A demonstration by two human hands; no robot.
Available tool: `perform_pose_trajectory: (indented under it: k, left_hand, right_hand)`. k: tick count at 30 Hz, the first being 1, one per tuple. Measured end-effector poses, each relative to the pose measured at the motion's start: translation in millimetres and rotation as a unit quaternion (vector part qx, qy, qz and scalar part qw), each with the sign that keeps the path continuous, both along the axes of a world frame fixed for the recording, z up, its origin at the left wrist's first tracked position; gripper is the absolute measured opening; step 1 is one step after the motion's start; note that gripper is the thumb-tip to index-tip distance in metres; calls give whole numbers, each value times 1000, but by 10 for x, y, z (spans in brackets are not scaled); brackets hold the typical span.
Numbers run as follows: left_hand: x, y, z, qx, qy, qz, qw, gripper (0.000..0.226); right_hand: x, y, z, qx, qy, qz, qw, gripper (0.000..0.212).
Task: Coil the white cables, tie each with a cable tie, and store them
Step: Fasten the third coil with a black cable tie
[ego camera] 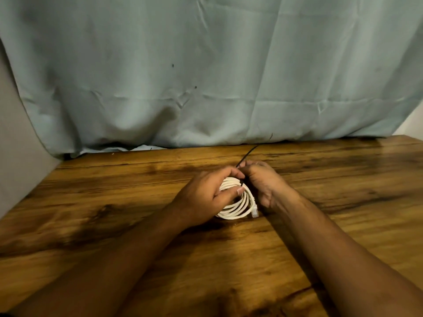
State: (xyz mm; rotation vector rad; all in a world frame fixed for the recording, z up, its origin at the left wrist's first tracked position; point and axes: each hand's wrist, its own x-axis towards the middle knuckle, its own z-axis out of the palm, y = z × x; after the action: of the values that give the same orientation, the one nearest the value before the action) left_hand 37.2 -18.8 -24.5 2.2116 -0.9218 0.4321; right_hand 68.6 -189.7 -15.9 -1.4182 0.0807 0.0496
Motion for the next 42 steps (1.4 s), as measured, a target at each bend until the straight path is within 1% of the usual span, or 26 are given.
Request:
perform_pose_trajectory:
  k: [3, 6, 8, 10, 11, 12, 14, 17, 19, 21, 22, 25, 28, 31, 33, 34, 36, 37, 39, 42]
  left_hand:
    - [-6, -1, 13, 33, -29, 12, 999, 29]
    - [11, -2, -6, 47, -64, 21, 997, 28]
    - [33, 6, -37, 23, -45, 15, 999, 25]
    - [92, 49, -87, -19, -6, 17, 1000, 23]
    - [130, 85, -109, -43, 16, 26, 999, 24]
    - [171, 124, -126, -70, 41, 33, 996, 25]
    - [227, 181, -136, -129, 90, 36, 987, 23]
    - [248, 206, -115, -206, 152, 21, 967, 11]
    - [268, 208, -125, -224, 170, 26, 959, 11]
    - [279, 190, -143, -232, 185, 31, 954, 11]
    - [278, 185, -147, -238, 189, 33, 952, 12]
    - [296, 155, -161, -251, 195, 27, 948, 14]
    - [293, 130, -161, -271, 207, 15, 940, 29]
    - [297, 116, -158, -279, 213, 24, 936, 28]
    - [293, 103, -157, -282, 212, 39, 935, 31]
    - [306, 103, -166, -285, 214, 44, 933, 32]
    - [329, 98, -175, -291, 222, 53, 929, 30]
    - [336, 98, -178, -292, 224, 57, 928, 30]
    - [351, 104, -193, -294, 229, 59, 926, 30]
    - [340, 141, -213, -281, 220, 58, 932, 30]
  right_hand:
    - [-11, -31, 23, 2, 19, 22, 1000, 26]
    - [-43, -35, 25, -7, 32, 72, 997, 24]
    - [-37, -38, -18, -19, 15, 85, 996, 18]
    - [-20, -46, -80, -79, -26, 52, 995, 7]
    - [-11, -43, -108, -106, -49, 37, 992, 12]
    - [3, -39, -131, -115, -66, 35, 990, 24]
    - [5, -10, -124, -90, -82, 85, 989, 39]
    - [-13, 8, -116, -48, -81, 176, 980, 49]
    - [-12, -7, -127, -41, -73, 204, 975, 43]
    - [-29, -13, -121, -36, -72, 206, 975, 21]
    - [-43, 3, -114, -36, -73, 196, 977, 14]
    - [-71, 81, -130, -24, -81, 168, 982, 19]
    - [-67, 133, -174, -1, -86, 145, 986, 14]
    - [-50, 172, -228, 19, -105, 142, 984, 5]
    - [-31, 196, -278, -12, -136, 107, 985, 24]
    - [-32, 204, -285, -44, -165, 70, 983, 29]
    - [-43, 207, -267, -117, -239, 1, 964, 32]
    - [-46, 202, -251, -152, -277, -11, 949, 32]
    - [-36, 183, -222, -204, -342, -11, 917, 25]
    - [13, 142, -216, -270, -385, -18, 883, 12]
